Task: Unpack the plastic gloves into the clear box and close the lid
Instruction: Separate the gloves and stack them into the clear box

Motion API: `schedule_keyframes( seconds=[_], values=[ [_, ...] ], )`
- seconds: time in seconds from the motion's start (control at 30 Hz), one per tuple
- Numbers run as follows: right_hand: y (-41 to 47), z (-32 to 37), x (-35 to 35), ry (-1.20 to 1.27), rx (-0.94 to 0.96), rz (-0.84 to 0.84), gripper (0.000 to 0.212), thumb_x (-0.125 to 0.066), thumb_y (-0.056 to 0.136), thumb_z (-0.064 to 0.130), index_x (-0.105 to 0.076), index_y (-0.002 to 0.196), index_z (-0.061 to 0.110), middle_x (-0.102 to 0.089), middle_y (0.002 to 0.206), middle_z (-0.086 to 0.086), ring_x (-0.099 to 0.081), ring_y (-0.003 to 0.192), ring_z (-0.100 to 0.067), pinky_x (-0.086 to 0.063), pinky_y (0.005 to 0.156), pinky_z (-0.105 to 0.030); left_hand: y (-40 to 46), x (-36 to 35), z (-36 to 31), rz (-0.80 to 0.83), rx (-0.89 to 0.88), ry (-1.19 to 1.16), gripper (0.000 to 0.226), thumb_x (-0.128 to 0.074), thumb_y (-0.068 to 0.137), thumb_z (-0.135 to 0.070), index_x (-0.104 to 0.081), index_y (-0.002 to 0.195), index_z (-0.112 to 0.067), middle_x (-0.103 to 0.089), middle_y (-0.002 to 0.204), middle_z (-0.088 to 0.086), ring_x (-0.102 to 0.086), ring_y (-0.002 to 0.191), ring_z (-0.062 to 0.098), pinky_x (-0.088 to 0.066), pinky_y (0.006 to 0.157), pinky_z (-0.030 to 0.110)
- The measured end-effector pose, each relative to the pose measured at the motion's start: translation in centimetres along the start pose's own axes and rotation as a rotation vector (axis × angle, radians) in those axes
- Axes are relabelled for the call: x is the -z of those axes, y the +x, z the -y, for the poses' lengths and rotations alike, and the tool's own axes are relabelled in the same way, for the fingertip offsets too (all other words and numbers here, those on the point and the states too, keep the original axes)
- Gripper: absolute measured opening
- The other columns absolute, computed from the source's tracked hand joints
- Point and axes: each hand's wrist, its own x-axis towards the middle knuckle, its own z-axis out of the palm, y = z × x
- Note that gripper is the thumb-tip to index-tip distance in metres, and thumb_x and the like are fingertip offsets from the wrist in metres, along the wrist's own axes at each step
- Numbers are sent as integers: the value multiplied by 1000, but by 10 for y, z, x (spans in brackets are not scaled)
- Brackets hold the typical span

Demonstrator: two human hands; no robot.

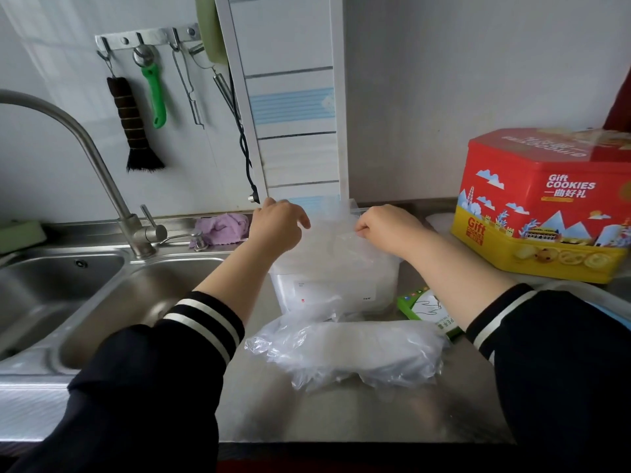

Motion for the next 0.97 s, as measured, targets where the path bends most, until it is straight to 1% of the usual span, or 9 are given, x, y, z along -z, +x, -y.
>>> schedule_keyframes(
  seconds=[0.1,0.23,0.43,0.5,0.6,0.73,0.8,0.87,0.97],
  values=[
    [-4,0,6,-11,2,-8,28,-54,93,22,-54,66,16,-58,75,-3,-54,81,-31,-37,68,-30,-10,6,5,3,23,-61,44,-52,84,-5,-67,112,-36,-48,138,-4,-32,127,25,-31,98,35],
    [-12,-3,11,28,-2,-40,29,-49,92,20,-51,64,12,-53,69,-3,-52,78,-33,-37,61,-32,-33,13,9,-157,-41,-53,36,-56,88,-10,-67,116,-30,-41,147,-1,-25,137,25,-25,108,39],
    [-48,4,12,221,181,-286,28,-53,97,20,-63,122,13,-61,119,-1,-54,110,-21,-37,88,-24,-81,10,3,-555,-289,-254,12,-60,91,-18,-70,97,-15,-66,98,1,-57,89,23,-46,75,33],
    [-69,19,7,417,297,-344,23,-56,93,12,-69,112,14,-64,107,8,-56,102,-7,-37,87,-12,-100,5,-1,-473,-268,-370,20,-53,94,-31,-67,93,-16,-66,88,-5,-55,76,10,-46,67,28],
    [-95,38,-17,556,399,-199,38,-47,84,-2,-70,108,17,-64,107,11,-54,105,-3,-37,98,-16,-123,-5,-3,-321,-145,-526,35,-44,94,-49,-61,89,-18,-66,82,-10,-56,75,-2,-39,65,8],
    [-107,48,-47,133,505,-161,42,-59,84,18,-58,125,29,-34,149,3,-13,141,-17,3,115,-26,-142,-17,1,-254,-112,-612,38,-54,86,-61,-56,89,-23,-62,81,-18,-58,80,-4,-41,67,9],
    [-105,51,-57,6,526,-200,28,-64,86,30,-61,114,32,-23,155,1,1,146,-22,11,117,-39,-149,-23,3,-229,-135,-623,43,-58,78,-64,-57,93,-24,-62,87,-19,-59,84,0,-45,73,15],
    [-101,56,-62,-29,529,-276,6,-64,87,32,-67,92,30,-30,154,-1,-6,146,-27,7,118,-47,-155,-25,3,-159,-139,-640,54,-65,68,-69,-55,101,-26,-62,97,-20,-59,94,2,-46,81,20],
    [-95,60,-61,101,467,-355,9,-65,86,25,-72,80,21,-48,141,-5,-30,138,-32,-13,115,-54,-162,-29,3,-50,-159,-570,72,-74,67,-61,-48,124,-25,-59,115,-16,-54,109,3,-40,90,20]
  ],
)
